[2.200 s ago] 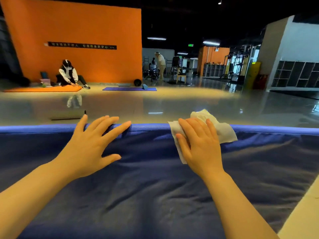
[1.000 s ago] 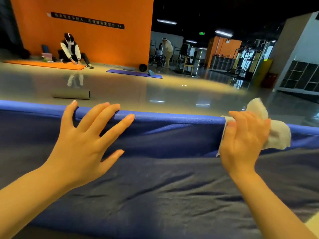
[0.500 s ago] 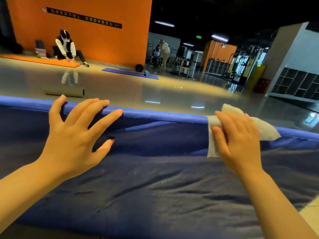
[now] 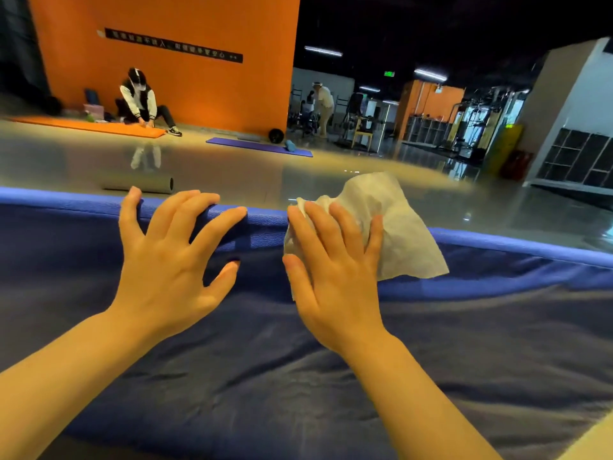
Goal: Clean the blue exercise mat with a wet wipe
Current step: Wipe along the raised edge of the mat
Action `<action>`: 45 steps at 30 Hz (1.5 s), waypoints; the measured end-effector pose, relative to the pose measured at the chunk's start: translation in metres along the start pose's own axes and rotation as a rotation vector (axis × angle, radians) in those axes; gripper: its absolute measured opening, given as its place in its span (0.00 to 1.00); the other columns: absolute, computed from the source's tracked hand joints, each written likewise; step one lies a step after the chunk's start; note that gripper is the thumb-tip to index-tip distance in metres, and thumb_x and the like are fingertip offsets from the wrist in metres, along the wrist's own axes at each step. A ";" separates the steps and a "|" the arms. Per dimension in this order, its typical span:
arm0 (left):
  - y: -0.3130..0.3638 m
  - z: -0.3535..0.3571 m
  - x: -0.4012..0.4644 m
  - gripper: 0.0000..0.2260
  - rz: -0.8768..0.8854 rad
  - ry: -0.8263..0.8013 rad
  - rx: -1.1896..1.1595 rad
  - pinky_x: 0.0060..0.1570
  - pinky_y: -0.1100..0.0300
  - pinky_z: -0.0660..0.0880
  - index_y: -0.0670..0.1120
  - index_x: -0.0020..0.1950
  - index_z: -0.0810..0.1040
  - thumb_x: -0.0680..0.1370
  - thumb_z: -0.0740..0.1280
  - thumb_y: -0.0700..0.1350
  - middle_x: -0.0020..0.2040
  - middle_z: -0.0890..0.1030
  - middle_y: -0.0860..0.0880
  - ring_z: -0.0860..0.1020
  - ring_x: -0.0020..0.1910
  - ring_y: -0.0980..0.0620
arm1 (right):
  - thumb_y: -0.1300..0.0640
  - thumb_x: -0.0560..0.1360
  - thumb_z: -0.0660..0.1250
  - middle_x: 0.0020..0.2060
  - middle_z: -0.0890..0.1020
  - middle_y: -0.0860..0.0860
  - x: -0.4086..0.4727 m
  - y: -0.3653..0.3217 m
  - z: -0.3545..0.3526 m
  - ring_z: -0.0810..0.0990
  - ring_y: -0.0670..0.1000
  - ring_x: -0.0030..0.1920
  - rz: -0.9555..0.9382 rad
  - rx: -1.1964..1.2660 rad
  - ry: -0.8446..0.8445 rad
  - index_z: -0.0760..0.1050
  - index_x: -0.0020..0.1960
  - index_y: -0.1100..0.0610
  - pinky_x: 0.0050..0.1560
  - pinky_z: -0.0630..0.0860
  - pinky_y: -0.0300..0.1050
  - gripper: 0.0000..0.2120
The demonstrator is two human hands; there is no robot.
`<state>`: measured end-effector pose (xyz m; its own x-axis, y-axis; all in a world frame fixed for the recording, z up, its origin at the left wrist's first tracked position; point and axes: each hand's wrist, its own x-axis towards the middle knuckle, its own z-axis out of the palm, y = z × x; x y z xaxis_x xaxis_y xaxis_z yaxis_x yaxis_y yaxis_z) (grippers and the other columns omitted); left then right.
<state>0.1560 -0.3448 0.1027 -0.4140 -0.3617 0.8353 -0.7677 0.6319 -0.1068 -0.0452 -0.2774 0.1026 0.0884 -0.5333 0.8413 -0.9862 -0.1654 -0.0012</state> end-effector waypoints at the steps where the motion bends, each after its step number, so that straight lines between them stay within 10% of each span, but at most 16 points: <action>1: -0.002 -0.001 0.000 0.26 0.010 -0.010 0.006 0.70 0.31 0.50 0.49 0.71 0.69 0.74 0.61 0.56 0.67 0.73 0.41 0.70 0.68 0.39 | 0.47 0.79 0.54 0.72 0.70 0.49 0.001 0.005 -0.001 0.65 0.56 0.73 -0.050 -0.037 -0.010 0.67 0.75 0.52 0.75 0.46 0.64 0.25; 6: -0.012 -0.004 -0.005 0.28 0.095 -0.057 0.056 0.70 0.33 0.52 0.50 0.74 0.67 0.74 0.60 0.56 0.69 0.73 0.41 0.69 0.69 0.40 | 0.49 0.81 0.56 0.73 0.68 0.54 -0.019 0.073 -0.021 0.65 0.56 0.73 -0.265 -0.215 0.049 0.65 0.75 0.52 0.75 0.56 0.57 0.23; 13: -0.014 -0.008 -0.008 0.30 0.141 -0.088 0.092 0.69 0.32 0.53 0.49 0.75 0.66 0.74 0.59 0.57 0.71 0.71 0.39 0.68 0.70 0.39 | 0.48 0.80 0.55 0.72 0.69 0.60 -0.061 0.165 -0.066 0.66 0.65 0.71 0.149 -0.323 0.064 0.64 0.75 0.57 0.71 0.60 0.68 0.26; 24: -0.008 -0.008 -0.009 0.29 0.092 -0.031 0.071 0.71 0.34 0.50 0.50 0.74 0.67 0.73 0.60 0.56 0.69 0.72 0.40 0.68 0.70 0.40 | 0.54 0.79 0.57 0.55 0.81 0.54 0.004 0.026 0.007 0.74 0.61 0.62 0.300 -0.011 0.370 0.79 0.58 0.60 0.73 0.55 0.62 0.16; 34: -0.015 -0.003 -0.008 0.29 0.139 -0.012 0.112 0.69 0.33 0.52 0.49 0.74 0.67 0.74 0.61 0.55 0.70 0.72 0.40 0.69 0.70 0.39 | 0.55 0.79 0.61 0.66 0.76 0.57 0.001 0.018 -0.001 0.72 0.56 0.66 -0.089 0.005 0.194 0.74 0.69 0.59 0.68 0.64 0.52 0.20; 45: -0.014 -0.001 -0.005 0.28 0.131 -0.033 0.101 0.70 0.33 0.51 0.48 0.75 0.67 0.74 0.59 0.54 0.70 0.72 0.39 0.69 0.69 0.37 | 0.54 0.79 0.56 0.61 0.78 0.57 -0.039 0.135 -0.072 0.75 0.59 0.60 0.177 -0.139 0.108 0.72 0.69 0.60 0.61 0.67 0.54 0.21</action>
<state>0.1697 -0.3513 0.1004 -0.5284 -0.3039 0.7927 -0.7506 0.6035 -0.2690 -0.1918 -0.2193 0.1089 -0.0950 -0.4508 0.8875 -0.9955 0.0423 -0.0851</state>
